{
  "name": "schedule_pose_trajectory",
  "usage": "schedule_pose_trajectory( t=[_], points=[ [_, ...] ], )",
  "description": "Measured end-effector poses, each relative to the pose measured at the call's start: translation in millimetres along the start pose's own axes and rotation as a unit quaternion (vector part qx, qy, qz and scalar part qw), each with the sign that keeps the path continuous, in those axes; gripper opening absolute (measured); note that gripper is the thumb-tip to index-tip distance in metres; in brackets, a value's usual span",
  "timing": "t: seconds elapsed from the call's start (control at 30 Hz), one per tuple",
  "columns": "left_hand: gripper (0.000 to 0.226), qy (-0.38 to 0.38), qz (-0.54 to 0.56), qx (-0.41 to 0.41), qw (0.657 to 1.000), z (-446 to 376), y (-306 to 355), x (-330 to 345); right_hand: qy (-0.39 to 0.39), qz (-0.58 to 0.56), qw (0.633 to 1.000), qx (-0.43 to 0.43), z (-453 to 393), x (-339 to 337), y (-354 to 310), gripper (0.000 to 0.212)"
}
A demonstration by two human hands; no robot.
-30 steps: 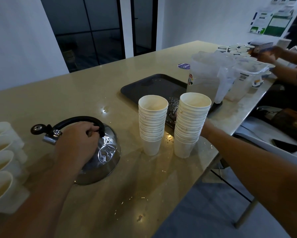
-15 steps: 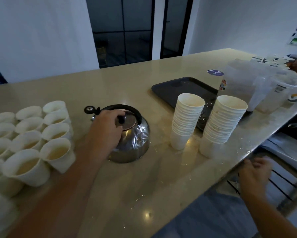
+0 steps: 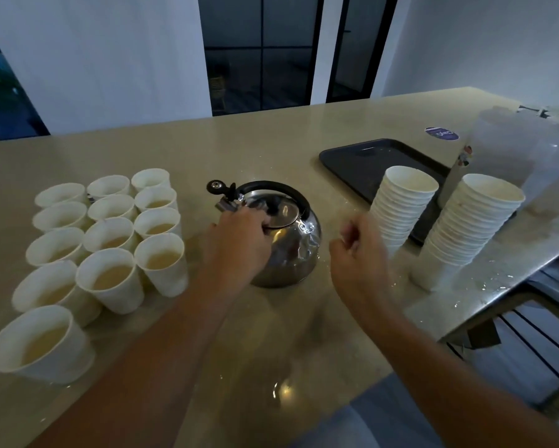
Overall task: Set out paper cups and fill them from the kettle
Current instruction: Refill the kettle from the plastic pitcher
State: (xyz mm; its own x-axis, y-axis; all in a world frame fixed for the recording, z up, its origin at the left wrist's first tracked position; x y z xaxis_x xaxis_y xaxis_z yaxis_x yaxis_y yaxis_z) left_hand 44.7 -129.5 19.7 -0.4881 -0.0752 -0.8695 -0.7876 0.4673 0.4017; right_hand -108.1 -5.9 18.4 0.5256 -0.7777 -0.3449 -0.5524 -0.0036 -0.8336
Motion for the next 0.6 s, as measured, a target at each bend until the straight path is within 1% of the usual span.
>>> schedule_pose_trajectory(
  t=[0.07, 0.2, 0.27, 0.33, 0.37, 0.43, 0.47, 0.5, 0.6],
  points=[
    [0.04, -0.009, -0.011, 0.007, 1.0, 4.0, -0.3, -0.7, -0.039, 0.04, 0.998, -0.041, -26.6, 29.9, -17.0, 0.03],
    [0.048, -0.024, -0.046, 0.037, 0.998, 5.7, -0.7, 2.4, -0.091, 0.109, 0.984, -0.11, -74.4, 81.5, -33.5, 0.018],
    [0.051, -0.042, -0.068, 0.039, 0.996, 5.7, -2.2, 6.7, -0.123, 0.173, 0.971, -0.106, -94.7, 103.9, -30.8, 0.022],
    [0.049, -0.048, -0.088, 0.047, 0.994, 7.4, -2.1, 9.7, -0.174, 0.24, 0.952, -0.073, -108.2, 121.5, -21.9, 0.028],
    [0.047, -0.044, -0.095, 0.052, 0.993, 9.1, -2.0, 9.7, -0.201, 0.27, 0.94, -0.064, -110.9, 128.5, -18.1, 0.028],
    [0.045, -0.032, -0.102, 0.061, 0.992, 11.5, -2.1, 9.8, -0.252, 0.334, 0.905, -0.08, -108.5, 139.7, -15.1, 0.026],
    [0.046, -0.029, -0.104, 0.063, 0.992, 11.9, -2.6, 10.3, -0.267, 0.354, 0.892, -0.087, -106.0, 143.2, -15.6, 0.028],
    [0.047, -0.029, -0.103, 0.063, 0.992, 12.7, -2.8, 10.7, -0.272, 0.36, 0.888, -0.085, -103.5, 144.0, -15.8, 0.031],
    [0.046, -0.032, -0.093, 0.057, 0.993, 11.4, -3.7, 9.5, -0.251, 0.366, 0.893, -0.078, -102.9, 140.9, -16.5, 0.036]
  ],
)
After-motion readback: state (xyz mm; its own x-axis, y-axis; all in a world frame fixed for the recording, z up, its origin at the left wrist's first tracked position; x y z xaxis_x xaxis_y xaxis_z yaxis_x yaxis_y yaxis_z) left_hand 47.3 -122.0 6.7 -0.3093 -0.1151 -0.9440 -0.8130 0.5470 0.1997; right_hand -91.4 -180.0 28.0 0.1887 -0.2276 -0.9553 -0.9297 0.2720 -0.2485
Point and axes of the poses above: each hand's wrist, its own z-axis away from the middle knuckle, its own x-axis out of the palm, y = z × x, the point moved 8 cm from there along -z, towards the middle knuckle, and after that the axes turned 4 degrees about y, right-handed, at the moved point
